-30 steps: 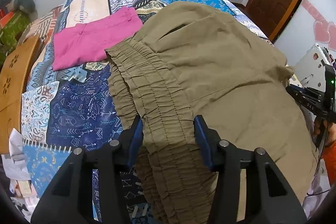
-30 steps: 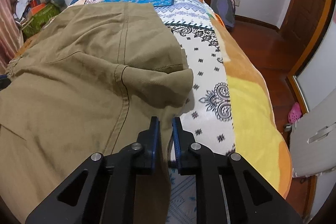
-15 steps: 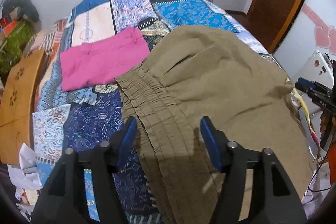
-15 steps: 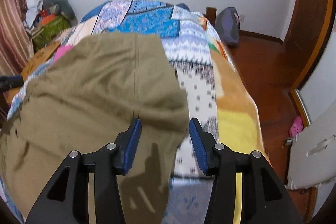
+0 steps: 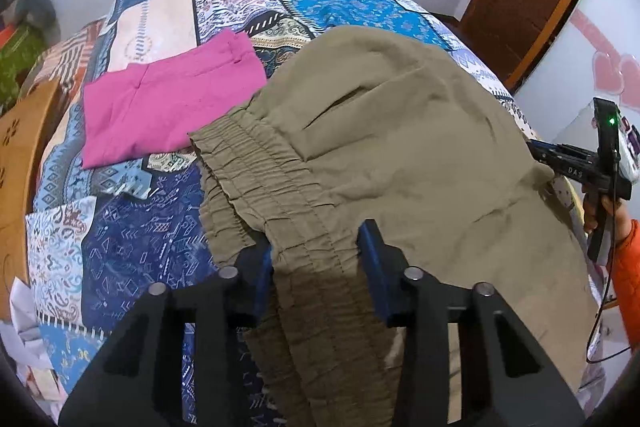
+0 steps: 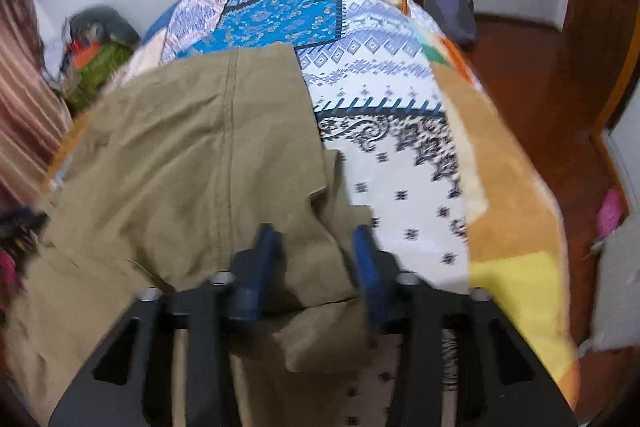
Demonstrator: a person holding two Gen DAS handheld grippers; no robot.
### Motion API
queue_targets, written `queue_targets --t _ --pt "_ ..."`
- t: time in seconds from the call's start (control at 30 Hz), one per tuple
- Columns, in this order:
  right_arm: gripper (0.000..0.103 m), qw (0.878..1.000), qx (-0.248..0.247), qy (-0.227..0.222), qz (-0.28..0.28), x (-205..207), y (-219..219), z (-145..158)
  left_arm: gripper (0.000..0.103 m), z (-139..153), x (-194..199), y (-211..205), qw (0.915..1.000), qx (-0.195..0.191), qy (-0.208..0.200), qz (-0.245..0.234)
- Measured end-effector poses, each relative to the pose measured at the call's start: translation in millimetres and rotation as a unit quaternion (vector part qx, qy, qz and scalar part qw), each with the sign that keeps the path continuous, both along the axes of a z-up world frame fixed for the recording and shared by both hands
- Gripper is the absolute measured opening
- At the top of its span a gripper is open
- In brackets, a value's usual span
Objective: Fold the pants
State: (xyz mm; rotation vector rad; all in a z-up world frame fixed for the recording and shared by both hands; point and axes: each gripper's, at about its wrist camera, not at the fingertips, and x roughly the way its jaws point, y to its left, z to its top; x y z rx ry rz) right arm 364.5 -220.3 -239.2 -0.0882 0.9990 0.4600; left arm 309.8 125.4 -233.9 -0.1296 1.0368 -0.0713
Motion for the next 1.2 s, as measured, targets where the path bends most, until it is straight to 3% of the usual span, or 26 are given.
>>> queue_targets --t 0.07,0.13,0.2,0.4,0.53,0.7,0.83,1.0,1.07,1.2 --pt "0.014 0.999 -0.035 -0.017 0.015 -7 6 -1 0.034 3 0 -6 0.9998 0.015 -0.010 -0.003" --pt "0.013 0.997 -0.061 -0.027 0.026 -12 8 0 0.024 7 1 -10 0.9994 0.029 -0.018 0.002" --pt "0.013 0.996 -0.078 -0.028 0.030 -13 4 0 0.024 10 3 -6 0.9997 0.019 -0.015 0.009" --pt "0.013 0.996 -0.088 -0.016 0.018 -18 -3 1 0.024 7 0 8 0.9995 0.007 0.007 0.028" --pt "0.014 0.997 -0.075 -0.010 0.020 -23 -8 11 0.024 27 -11 14 0.9996 -0.001 -0.018 0.023" --pt "0.026 0.998 -0.047 -0.012 0.026 -18 -15 33 0.025 47 -4 30 0.9985 0.022 -0.038 0.034" --pt "0.033 0.998 -0.044 -0.041 0.023 -3 -9 52 0.036 44 18 41 0.9982 0.024 -0.029 0.046" --pt "0.051 0.996 -0.035 -0.072 0.024 25 12 63 0.040 27 50 47 0.9985 0.025 -0.011 0.048" --pt "0.053 0.996 -0.037 -0.079 0.027 41 24 63 0.050 19 61 51 0.9985 0.017 -0.002 0.051" --pt "0.054 0.996 -0.033 -0.079 0.032 67 42 56 0.058 5 77 57 0.9984 0.005 0.007 0.055"
